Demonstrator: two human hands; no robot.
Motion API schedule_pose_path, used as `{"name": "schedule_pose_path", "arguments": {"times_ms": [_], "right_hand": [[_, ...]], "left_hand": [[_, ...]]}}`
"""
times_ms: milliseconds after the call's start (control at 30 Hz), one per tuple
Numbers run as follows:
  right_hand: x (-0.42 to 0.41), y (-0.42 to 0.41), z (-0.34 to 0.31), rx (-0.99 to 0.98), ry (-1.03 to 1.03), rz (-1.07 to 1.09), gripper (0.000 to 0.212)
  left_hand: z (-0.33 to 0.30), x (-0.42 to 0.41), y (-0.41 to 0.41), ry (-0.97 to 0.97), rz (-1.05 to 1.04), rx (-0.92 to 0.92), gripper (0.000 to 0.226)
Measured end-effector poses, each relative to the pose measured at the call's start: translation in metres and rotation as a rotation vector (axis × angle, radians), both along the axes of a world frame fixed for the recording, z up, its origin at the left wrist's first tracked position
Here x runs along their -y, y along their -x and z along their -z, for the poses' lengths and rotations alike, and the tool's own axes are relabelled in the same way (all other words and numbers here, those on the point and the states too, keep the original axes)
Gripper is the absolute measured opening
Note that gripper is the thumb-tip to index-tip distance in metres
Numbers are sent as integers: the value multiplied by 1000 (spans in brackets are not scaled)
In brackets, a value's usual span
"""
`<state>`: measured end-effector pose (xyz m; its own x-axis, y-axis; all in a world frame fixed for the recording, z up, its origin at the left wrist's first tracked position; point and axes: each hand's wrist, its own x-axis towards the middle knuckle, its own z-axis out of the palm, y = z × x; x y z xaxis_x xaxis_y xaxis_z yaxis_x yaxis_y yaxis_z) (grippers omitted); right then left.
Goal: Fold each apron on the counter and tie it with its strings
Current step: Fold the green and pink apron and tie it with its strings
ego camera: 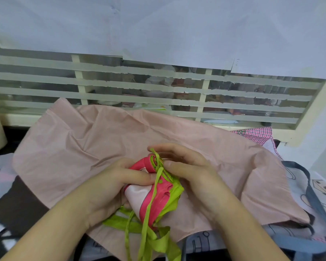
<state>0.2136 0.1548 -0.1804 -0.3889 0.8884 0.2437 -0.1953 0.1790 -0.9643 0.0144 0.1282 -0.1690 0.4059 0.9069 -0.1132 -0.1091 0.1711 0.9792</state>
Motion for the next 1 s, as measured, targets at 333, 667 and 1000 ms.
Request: {"name": "schedule_pose_path", "arguments": {"times_ms": [333, 667, 1000], "right_hand": [[-1, -2, -6, -67, -102, 215, 8], [1, -10, -18, -492, 145, -15, 7], [3, -3, -13, -282, -54, 121, 11]], "left_hand": [[6, -4, 3, -22, 22, -105, 36], [2, 0, 1, -129, 157, -101, 8], [5, -5, 1, -169, -181, -266, 36]]}}
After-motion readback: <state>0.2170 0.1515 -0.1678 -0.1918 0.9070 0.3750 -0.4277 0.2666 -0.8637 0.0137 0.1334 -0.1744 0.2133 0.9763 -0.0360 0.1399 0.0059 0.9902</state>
